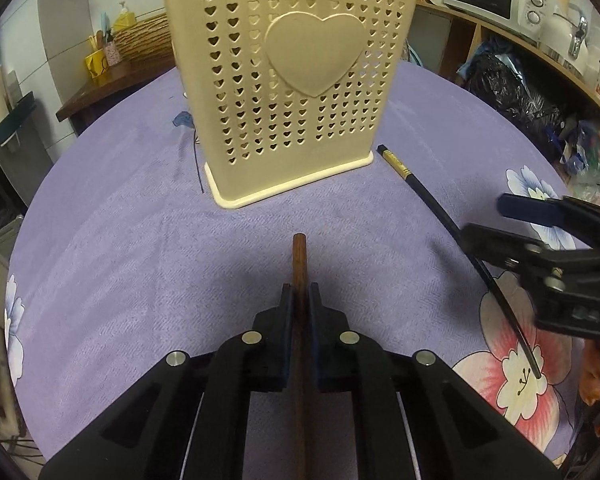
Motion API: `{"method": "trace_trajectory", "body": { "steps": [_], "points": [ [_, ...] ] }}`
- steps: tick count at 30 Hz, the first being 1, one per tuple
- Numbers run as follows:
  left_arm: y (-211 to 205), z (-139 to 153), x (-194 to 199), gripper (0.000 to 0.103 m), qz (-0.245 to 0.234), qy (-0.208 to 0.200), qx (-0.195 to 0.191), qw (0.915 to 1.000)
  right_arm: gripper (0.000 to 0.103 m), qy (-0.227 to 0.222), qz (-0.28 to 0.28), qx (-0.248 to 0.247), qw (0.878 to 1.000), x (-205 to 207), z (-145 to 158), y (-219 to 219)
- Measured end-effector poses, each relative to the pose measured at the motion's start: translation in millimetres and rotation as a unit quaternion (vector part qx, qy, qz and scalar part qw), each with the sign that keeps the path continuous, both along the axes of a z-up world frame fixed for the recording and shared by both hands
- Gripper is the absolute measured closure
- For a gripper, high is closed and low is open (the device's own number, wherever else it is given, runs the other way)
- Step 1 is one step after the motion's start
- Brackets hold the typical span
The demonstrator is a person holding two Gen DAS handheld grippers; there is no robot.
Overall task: Organize utensils
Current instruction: 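Grasp the last brown chopstick with the left gripper while the right gripper grasps the black chopstick, then lift both chopsticks up over the beige holder with both grippers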
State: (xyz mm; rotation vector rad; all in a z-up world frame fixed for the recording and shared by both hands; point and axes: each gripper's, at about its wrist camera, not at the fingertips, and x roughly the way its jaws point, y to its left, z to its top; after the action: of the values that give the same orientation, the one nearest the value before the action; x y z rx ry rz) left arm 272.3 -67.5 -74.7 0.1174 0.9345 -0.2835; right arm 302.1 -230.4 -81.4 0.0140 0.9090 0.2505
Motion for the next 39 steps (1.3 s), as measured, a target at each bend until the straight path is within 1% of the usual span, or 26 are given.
{"method": "trace_trajectory", "body": {
  "steps": [1,4,5,6,7,11,13,15,16,18,20,23,29,35,39],
  "points": [
    [1,0,0,0.094,0.0,0.0,0.0,1.0,0.038,0.001,0.0,-0.007,1.0,4,-2,3],
    [0,0,1,0.094,0.002,0.002,0.0,1.0,0.048,0.005,0.002,-0.025,1.0,19,-6,13],
    [0,1,2,0.094,0.002,0.002,0.001,1.0,0.053,0.007,0.001,-0.028,1.0,23,-7,15],
    [-1,1,2,0.094,0.002,0.002,0.001,1.0,0.055,0.009,0.0,-0.031,0.999,27,-8,16],
    [0,1,2,0.094,0.002,0.002,0.001,1.0,0.055,0.014,0.0,-0.033,0.999,32,-10,18],
    [1,1,5,0.094,0.002,0.004,0.003,1.0,0.059,0.005,-0.005,-0.051,0.999,44,-11,23],
    [0,1,7,0.093,0.004,0.004,0.006,1.0,0.062,0.004,-0.009,-0.051,0.999,50,-12,25],
    [0,1,10,0.093,0.007,0.003,0.01,0.9999,0.073,0.005,-0.013,-0.053,0.998,57,-11,26],
    [-1,1,11,0.093,0.008,0.001,0.012,0.9999,0.076,0.006,-0.014,-0.054,0.998,59,-11,27],
    [-4,0,11,0.093,0.006,-0.005,0.019,0.9998,0.089,0.008,-0.011,-0.059,0.998,63,-11,30],
    [-6,0,11,0.094,0.004,-0.008,0.026,0.9996,0.095,0.011,-0.011,-0.067,0.998,64,-10,34],
    [-7,0,10,0.095,0.005,-0.011,0.029,0.9995,0.095,0.006,-0.01,-0.074,0.997,59,-10,38],
    [-7,0,7,0.095,0.006,-0.013,0.028,0.9995,0.095,0.006,-0.015,-0.046,0.999,47,-9,29],
    [-8,-1,5,0.095,0.007,-0.018,0.027,0.9995,0.095,-0.016,-0.019,-0.014,1.0,31,6,17],
    [-6,1,4,0.095,0.004,-0.015,0.013,0.9998,0.095,-0.047,-0.014,0.003,0.999,7,23,14]
  ]
}}
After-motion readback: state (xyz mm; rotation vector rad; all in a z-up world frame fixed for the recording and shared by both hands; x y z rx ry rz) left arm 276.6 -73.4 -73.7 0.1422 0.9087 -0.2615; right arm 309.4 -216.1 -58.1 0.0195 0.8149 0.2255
